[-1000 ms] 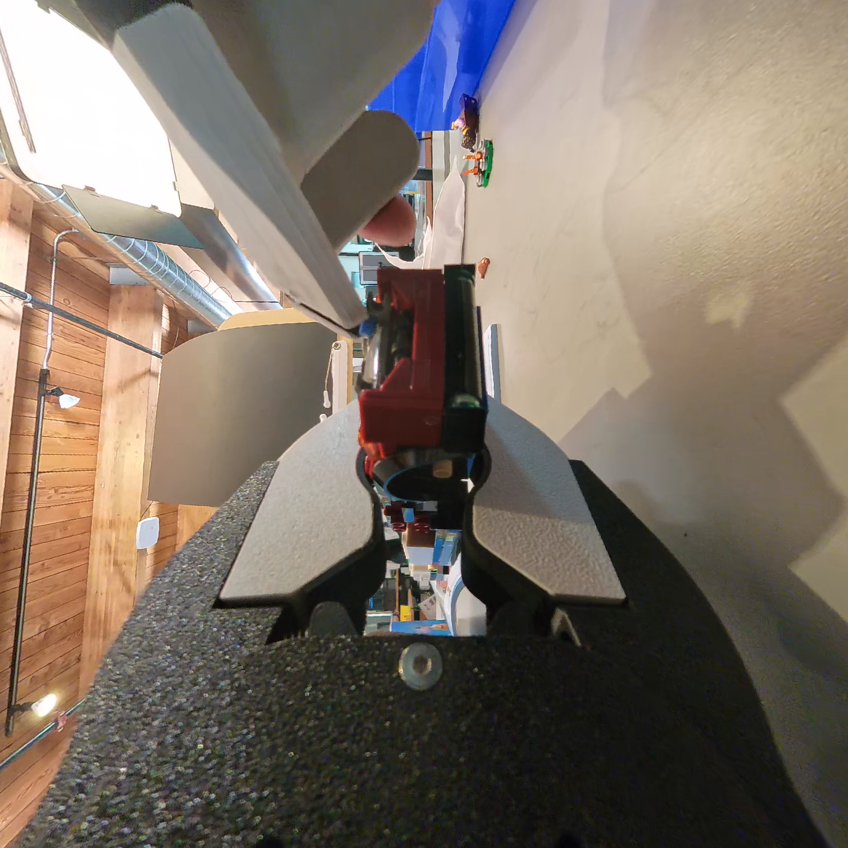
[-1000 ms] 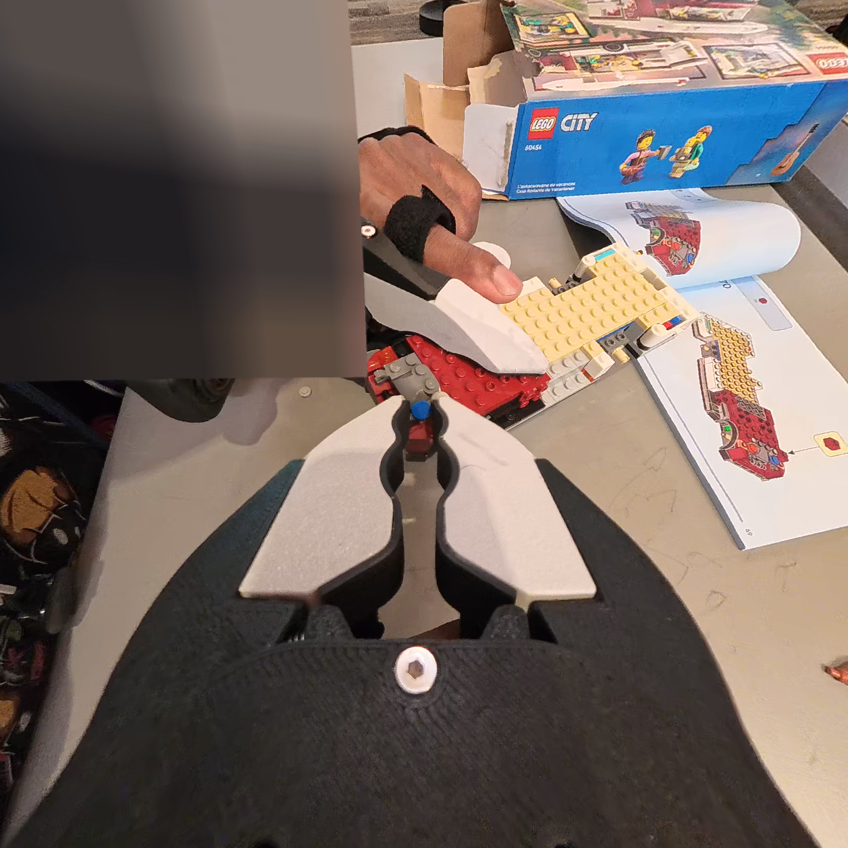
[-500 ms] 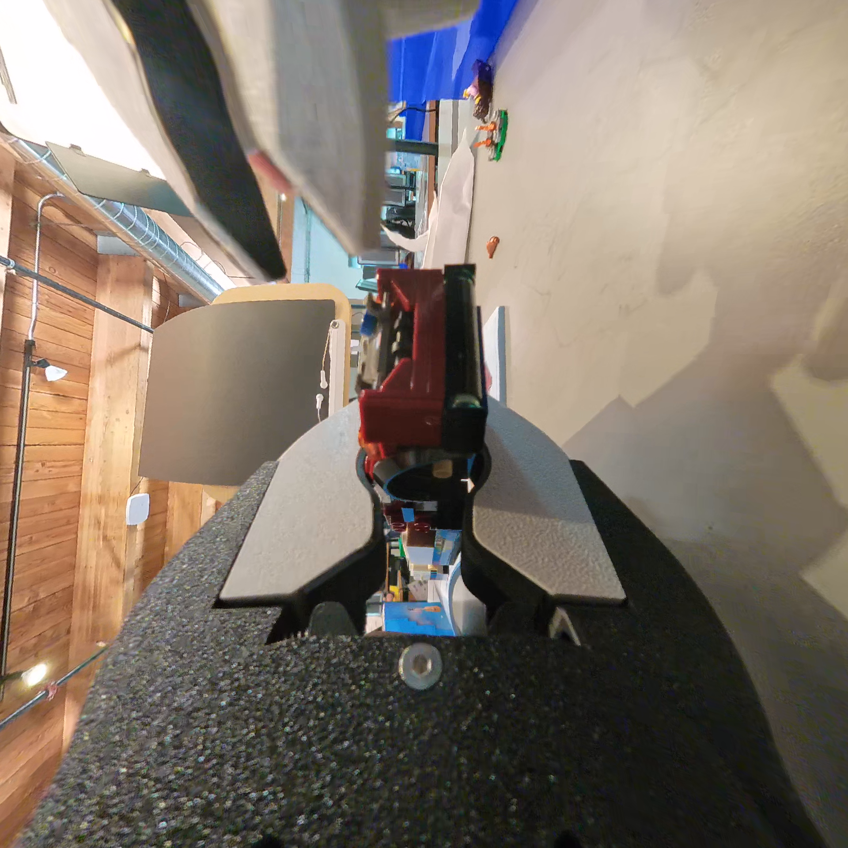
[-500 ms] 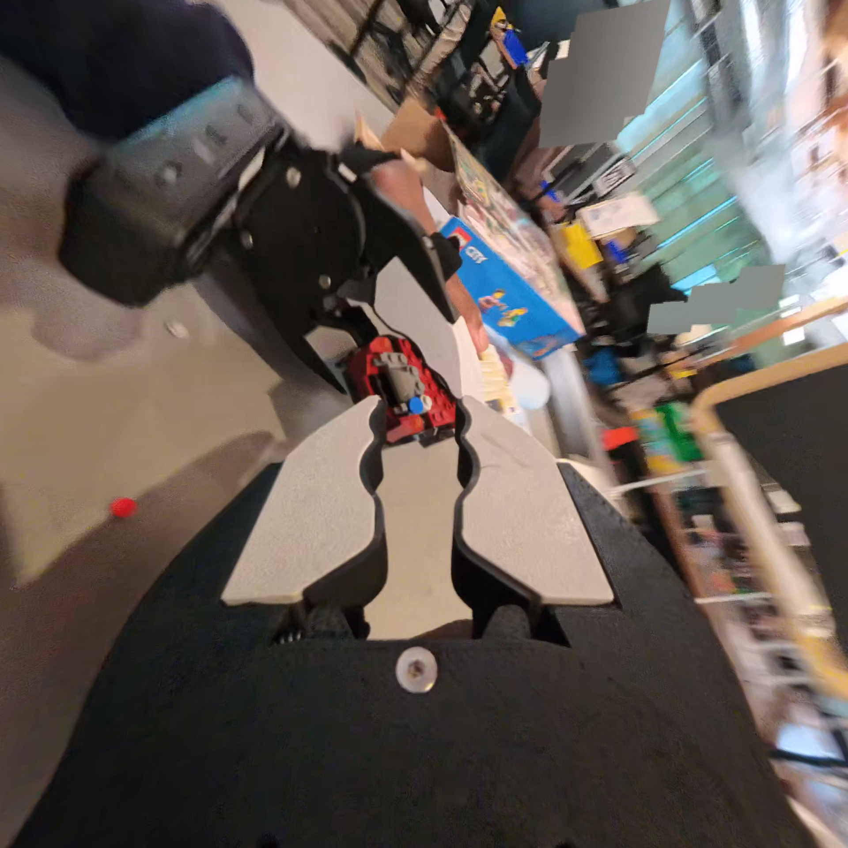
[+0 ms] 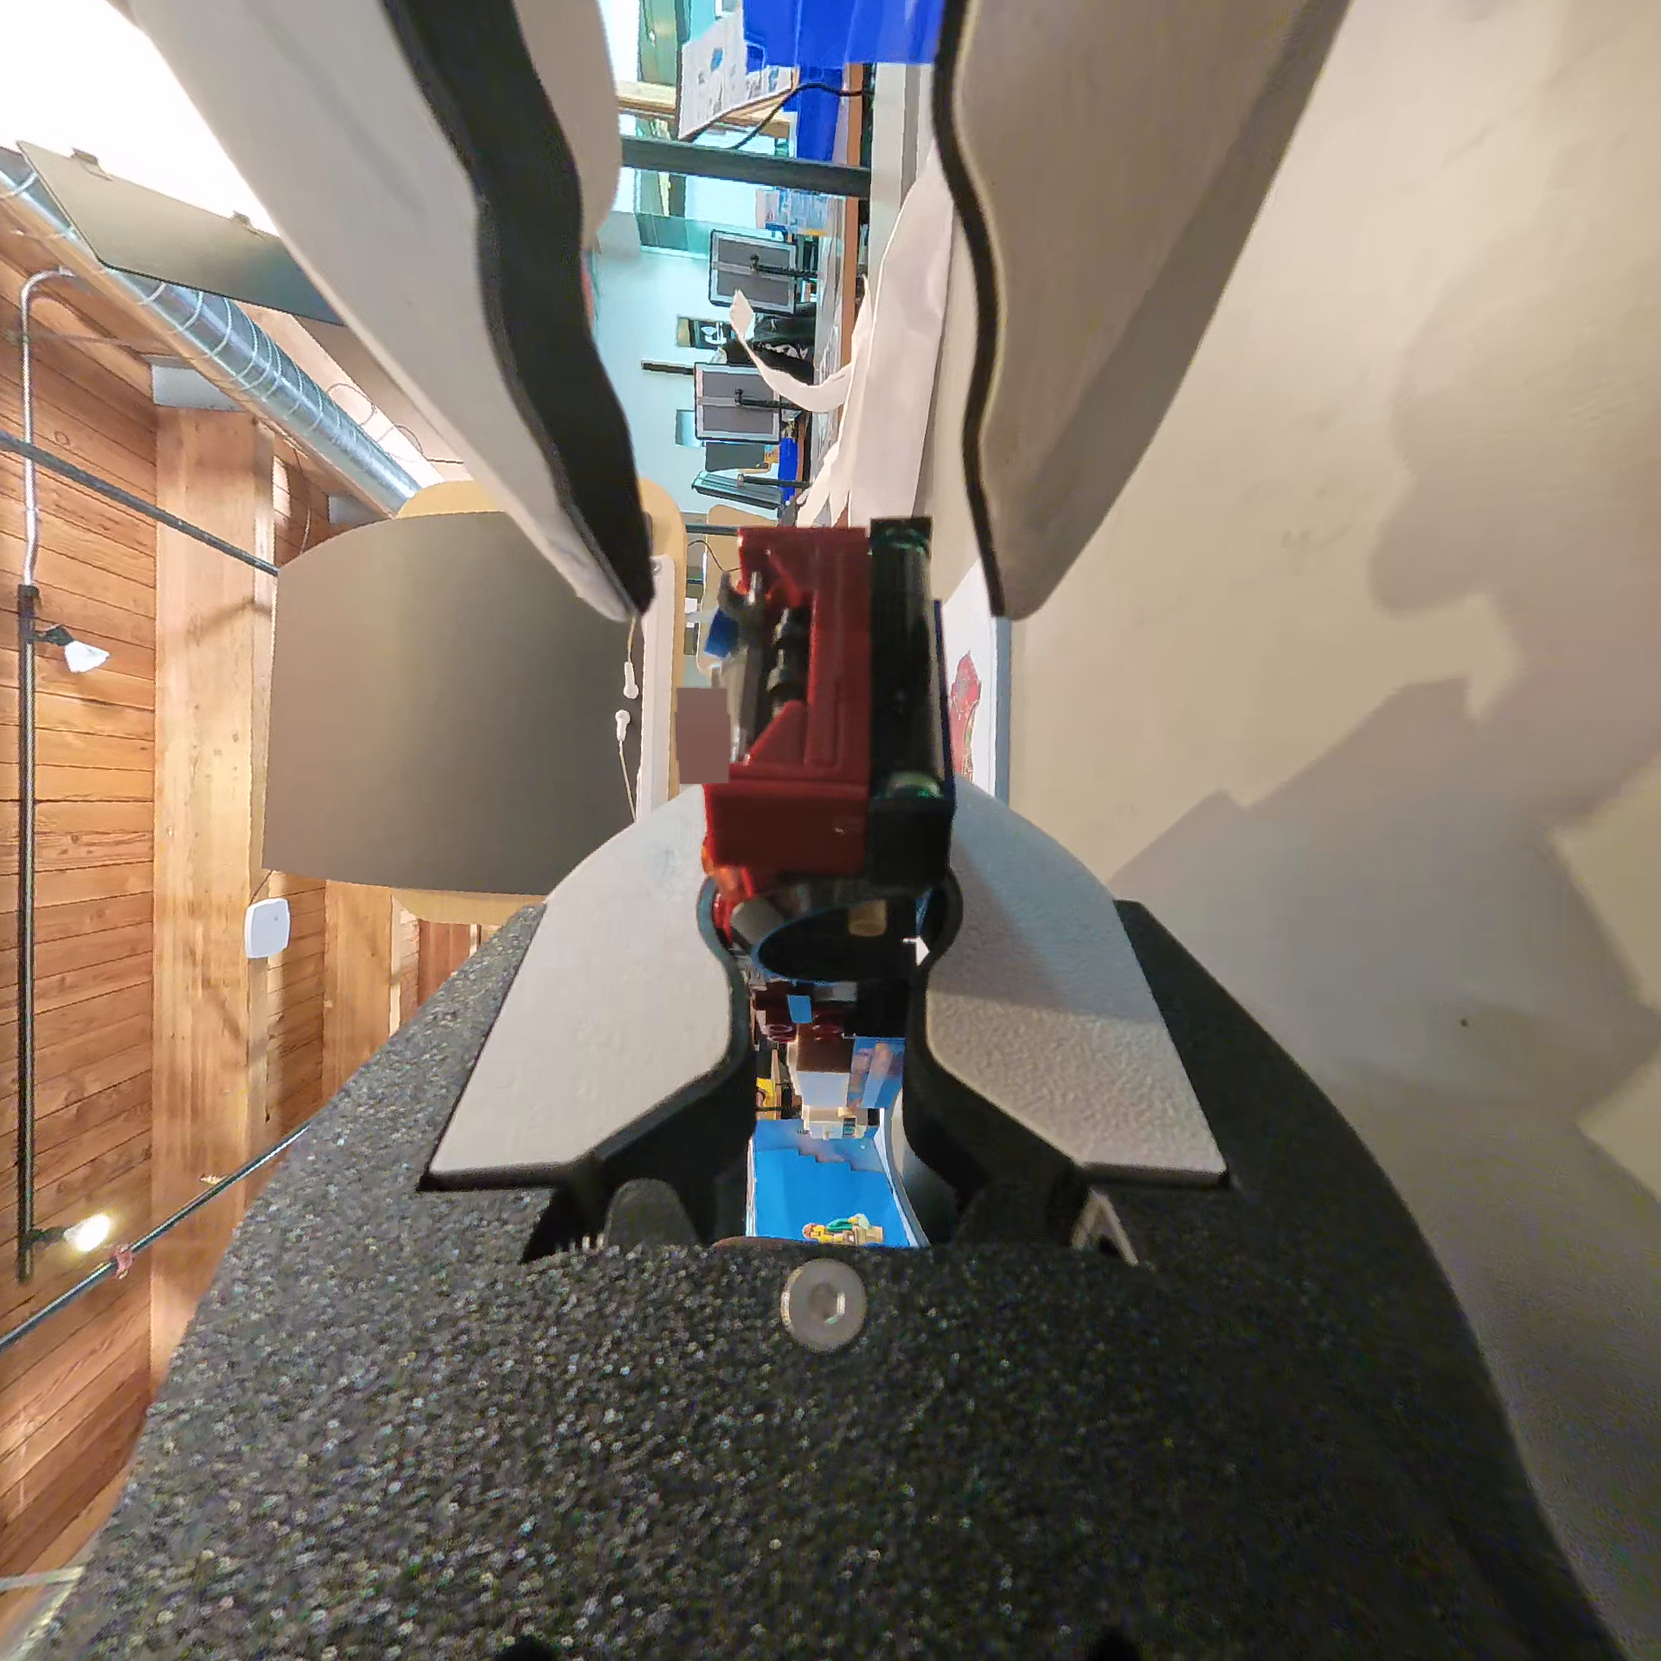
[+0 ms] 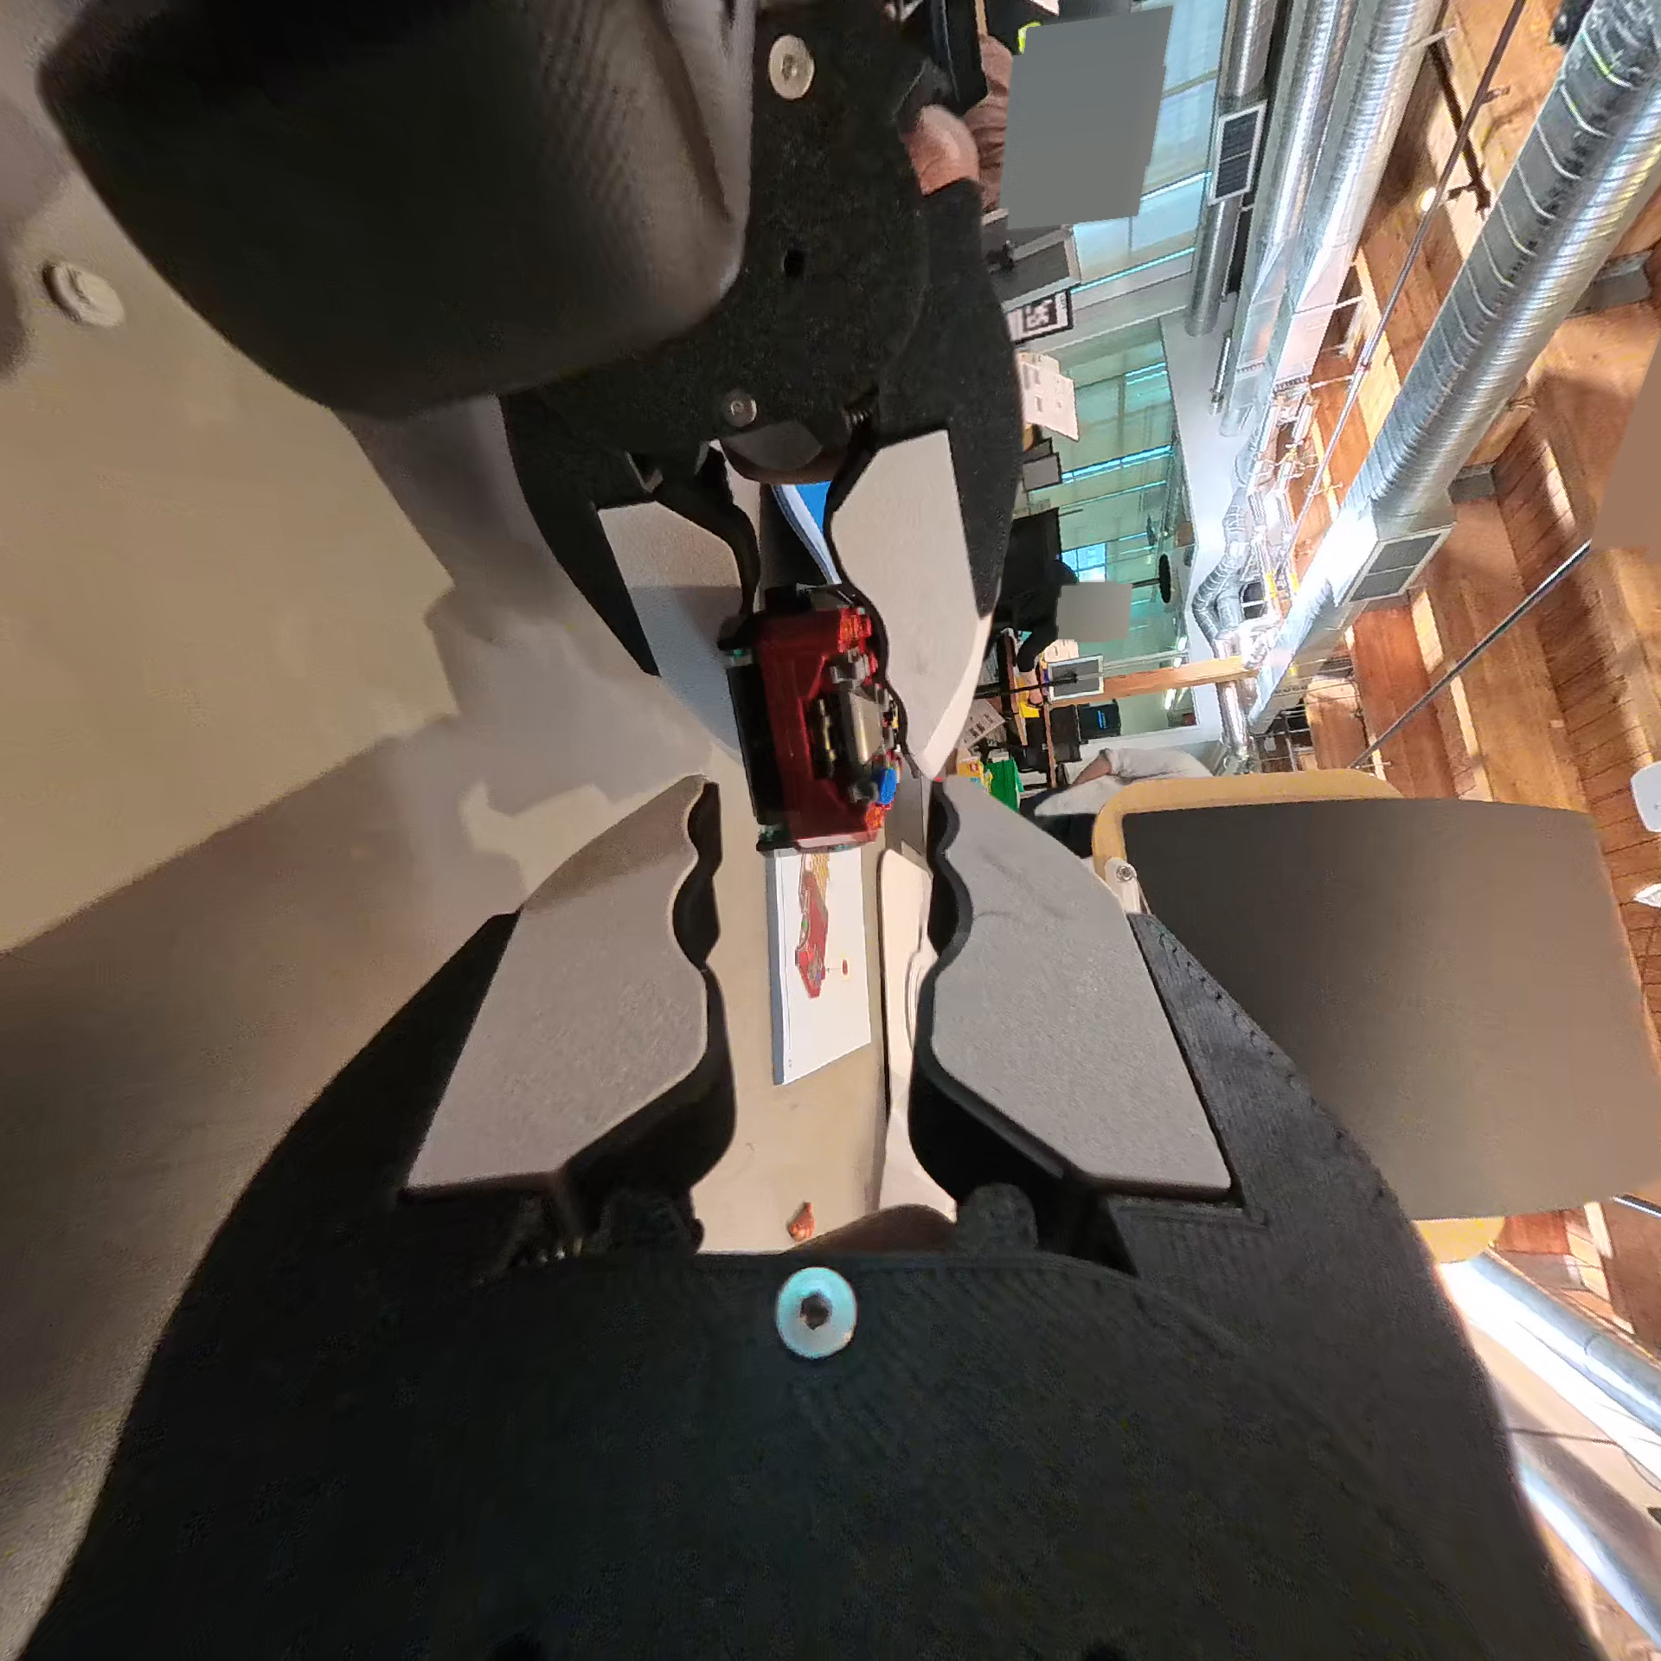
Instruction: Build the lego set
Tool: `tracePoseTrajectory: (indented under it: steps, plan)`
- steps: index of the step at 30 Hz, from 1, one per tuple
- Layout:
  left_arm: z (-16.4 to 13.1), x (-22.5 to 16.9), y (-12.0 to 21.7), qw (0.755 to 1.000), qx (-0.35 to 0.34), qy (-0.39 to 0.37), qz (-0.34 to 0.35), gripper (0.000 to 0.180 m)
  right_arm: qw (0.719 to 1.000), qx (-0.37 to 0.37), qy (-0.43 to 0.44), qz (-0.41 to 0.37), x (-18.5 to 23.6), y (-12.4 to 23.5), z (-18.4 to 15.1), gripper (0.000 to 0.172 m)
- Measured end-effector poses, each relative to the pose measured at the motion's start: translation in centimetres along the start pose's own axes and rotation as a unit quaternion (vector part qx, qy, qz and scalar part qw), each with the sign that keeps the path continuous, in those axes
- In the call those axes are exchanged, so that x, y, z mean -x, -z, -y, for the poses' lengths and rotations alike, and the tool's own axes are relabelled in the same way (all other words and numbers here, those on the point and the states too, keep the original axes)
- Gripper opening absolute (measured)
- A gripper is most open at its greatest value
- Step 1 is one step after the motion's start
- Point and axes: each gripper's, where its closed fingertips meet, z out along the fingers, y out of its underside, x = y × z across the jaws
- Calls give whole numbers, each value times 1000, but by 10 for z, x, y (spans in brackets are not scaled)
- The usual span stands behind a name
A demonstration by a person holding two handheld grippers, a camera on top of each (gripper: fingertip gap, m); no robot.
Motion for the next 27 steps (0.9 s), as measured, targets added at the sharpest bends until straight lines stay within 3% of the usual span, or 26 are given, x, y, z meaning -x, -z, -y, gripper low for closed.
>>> tracePoseTrajectory:
  steps: [15, 27]
  plan:
    - [3, -2, 0, 1000, -6, -15, -2, 35, 999, 4, 33, 10, 5, 0, -4, 30]
    - [4, -1, 1, 1000, -12, -16, -3, 35, 998, -3, 56, 15, 5, 0, -3, 29]
